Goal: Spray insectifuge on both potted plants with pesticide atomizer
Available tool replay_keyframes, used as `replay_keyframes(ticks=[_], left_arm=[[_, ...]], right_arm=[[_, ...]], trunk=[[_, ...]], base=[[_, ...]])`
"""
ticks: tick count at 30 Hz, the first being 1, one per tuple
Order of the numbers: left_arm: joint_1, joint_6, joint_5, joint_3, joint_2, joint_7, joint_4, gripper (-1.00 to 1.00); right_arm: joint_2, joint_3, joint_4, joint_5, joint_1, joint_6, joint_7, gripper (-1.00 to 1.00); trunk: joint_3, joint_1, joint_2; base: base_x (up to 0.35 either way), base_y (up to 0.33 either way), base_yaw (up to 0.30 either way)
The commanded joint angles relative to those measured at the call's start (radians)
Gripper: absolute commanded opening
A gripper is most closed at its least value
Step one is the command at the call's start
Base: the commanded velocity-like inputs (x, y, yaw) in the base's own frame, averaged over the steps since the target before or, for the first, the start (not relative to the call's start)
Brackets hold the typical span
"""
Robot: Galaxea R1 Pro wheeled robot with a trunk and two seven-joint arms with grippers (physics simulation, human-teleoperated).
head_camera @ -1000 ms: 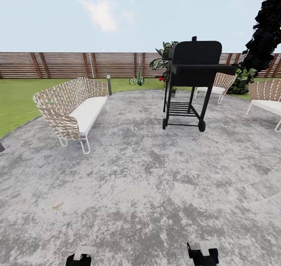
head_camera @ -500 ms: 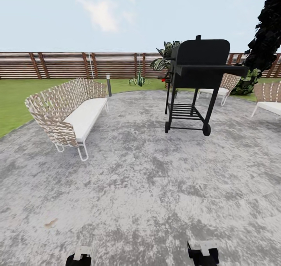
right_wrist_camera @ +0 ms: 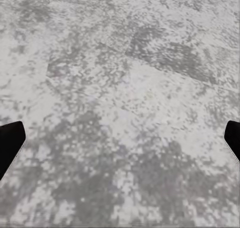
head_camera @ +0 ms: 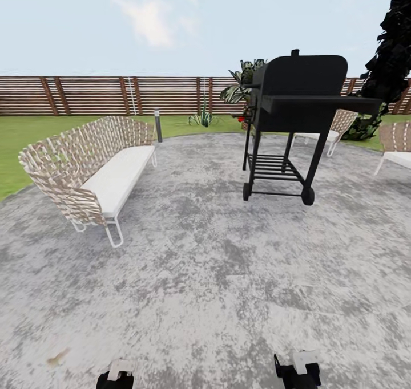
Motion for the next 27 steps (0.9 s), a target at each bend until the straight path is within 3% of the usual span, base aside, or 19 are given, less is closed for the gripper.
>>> replay_keyframes(ticks=[1,27], left_arm=[[-0.001,-0.003,0.010,-0.007,0.000,-0.003,0.001,-1.00],[-0.001,-0.003,0.010,-0.007,0.001,-0.003,0.001,-1.00]], right_arm=[[0.000,-0.006,0.001,0.011,-0.001,-0.003,-0.005,1.00],[0.002,-0.006,0.001,0.011,-0.001,-0.003,-0.006,1.00]], trunk=[[-0.001,0.000,0.000],[-0.001,0.000,0.000]], base=[[0.337,0.000,0.000],[0.337,0.000,0.000]])
